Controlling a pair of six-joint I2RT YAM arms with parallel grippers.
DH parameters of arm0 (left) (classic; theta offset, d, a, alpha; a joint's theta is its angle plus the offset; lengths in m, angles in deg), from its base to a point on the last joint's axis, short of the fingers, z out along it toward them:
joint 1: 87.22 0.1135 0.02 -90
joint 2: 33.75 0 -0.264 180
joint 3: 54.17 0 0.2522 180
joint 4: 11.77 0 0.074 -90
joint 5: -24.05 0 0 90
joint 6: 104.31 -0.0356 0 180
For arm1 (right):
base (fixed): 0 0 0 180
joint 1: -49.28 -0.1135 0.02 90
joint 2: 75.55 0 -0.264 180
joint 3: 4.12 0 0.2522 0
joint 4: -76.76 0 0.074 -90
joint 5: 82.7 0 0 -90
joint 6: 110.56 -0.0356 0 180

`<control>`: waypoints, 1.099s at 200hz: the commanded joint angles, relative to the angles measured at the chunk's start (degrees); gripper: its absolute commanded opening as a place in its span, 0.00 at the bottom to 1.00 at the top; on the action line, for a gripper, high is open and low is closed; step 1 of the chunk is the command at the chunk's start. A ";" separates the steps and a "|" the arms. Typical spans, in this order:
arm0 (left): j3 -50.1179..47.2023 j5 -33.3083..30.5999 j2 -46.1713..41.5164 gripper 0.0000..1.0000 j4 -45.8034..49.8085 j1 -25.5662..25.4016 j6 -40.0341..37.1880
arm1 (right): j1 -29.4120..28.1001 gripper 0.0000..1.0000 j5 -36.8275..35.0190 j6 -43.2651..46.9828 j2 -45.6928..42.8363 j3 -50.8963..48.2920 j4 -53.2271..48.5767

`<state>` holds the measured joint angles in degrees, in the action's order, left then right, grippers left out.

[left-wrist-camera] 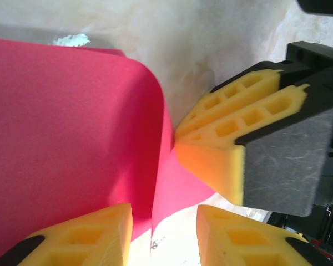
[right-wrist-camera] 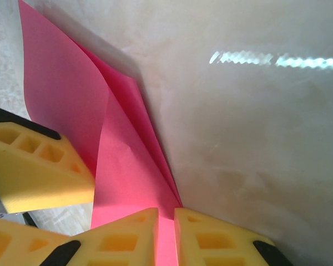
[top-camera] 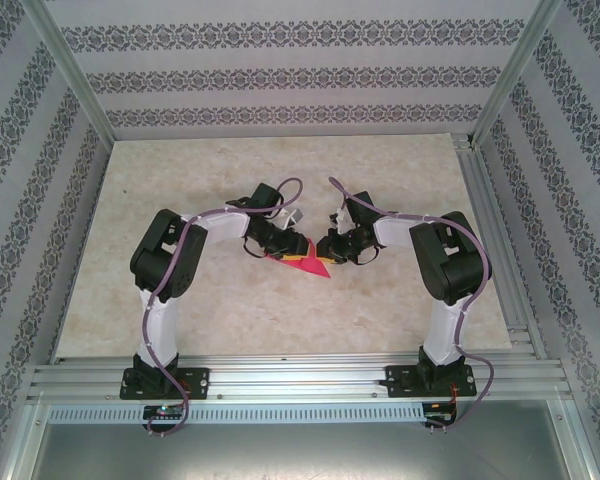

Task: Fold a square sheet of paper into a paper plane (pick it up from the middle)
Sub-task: Third fold the triangle at the center of the table.

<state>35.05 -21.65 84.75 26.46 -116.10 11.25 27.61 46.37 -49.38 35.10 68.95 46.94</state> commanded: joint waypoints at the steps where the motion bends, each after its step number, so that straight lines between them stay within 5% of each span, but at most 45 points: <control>1: 0.19 -0.58 1.30 0.37 1.02 0.06 -1.85 | -0.75 0.16 -1.89 0.11 0.88 0.35 -1.59; 105: 2.19 0.59 3.61 0.06 4.62 -0.02 -5.47 | -0.71 0.17 -0.45 -1.31 -0.91 1.51 -0.79; 220: 4.78 -1.67 4.59 0.06 7.70 0.01 -7.38 | -1.26 0.18 -0.26 -2.06 2.37 8.15 -1.45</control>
<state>38.40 -22.40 88.42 32.58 -116.10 5.87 27.13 46.39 -50.93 35.27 74.86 46.07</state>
